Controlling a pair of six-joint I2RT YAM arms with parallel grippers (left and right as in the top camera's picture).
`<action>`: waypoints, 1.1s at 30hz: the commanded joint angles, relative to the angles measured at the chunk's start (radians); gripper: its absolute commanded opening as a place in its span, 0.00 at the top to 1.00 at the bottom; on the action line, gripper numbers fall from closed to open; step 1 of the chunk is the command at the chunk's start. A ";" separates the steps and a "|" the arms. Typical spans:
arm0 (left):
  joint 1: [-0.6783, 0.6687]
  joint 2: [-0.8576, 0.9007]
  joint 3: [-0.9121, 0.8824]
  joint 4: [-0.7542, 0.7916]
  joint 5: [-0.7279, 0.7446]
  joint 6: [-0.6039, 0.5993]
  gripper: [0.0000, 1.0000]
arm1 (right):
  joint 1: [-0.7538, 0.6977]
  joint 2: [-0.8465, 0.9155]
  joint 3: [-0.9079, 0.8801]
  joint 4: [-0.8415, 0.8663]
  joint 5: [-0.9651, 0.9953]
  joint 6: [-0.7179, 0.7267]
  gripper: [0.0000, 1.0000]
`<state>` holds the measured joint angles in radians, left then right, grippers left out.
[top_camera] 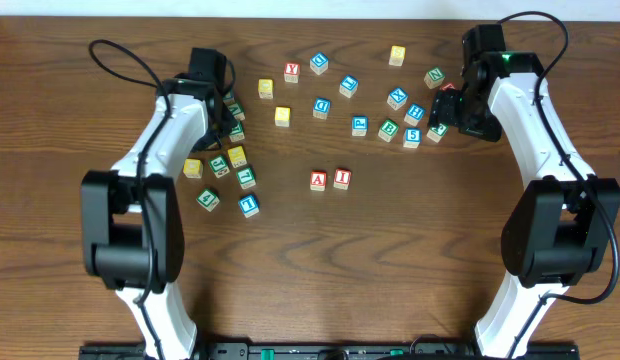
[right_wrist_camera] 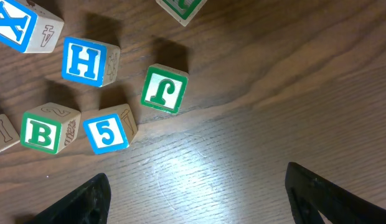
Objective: Spell out AI2
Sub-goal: 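Carry the blue 2 block to the right of the I block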
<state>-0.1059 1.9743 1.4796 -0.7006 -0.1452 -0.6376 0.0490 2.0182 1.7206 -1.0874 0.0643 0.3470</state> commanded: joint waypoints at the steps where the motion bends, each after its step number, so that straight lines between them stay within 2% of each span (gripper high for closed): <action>1: 0.002 -0.077 -0.003 -0.010 -0.015 0.036 0.72 | 0.005 -0.028 -0.002 0.000 0.012 -0.012 0.15; 8: -0.038 -0.182 -0.003 -0.076 0.119 0.066 0.72 | 0.005 -0.028 -0.002 0.003 0.012 -0.012 0.15; 15: -0.161 -0.198 -0.003 -0.153 0.215 0.086 0.72 | 0.005 -0.028 -0.002 0.011 0.012 -0.012 0.15; 24: -0.397 -0.197 -0.003 -0.154 0.213 0.088 0.72 | -0.004 -0.028 -0.002 0.015 0.012 -0.012 0.16; 33: -0.575 -0.153 -0.003 -0.064 0.156 0.087 0.72 | -0.010 -0.028 -0.002 0.013 0.012 -0.012 0.16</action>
<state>-0.6529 1.7905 1.4796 -0.7822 0.0399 -0.5671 0.0425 2.0182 1.7206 -1.0744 0.0643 0.3470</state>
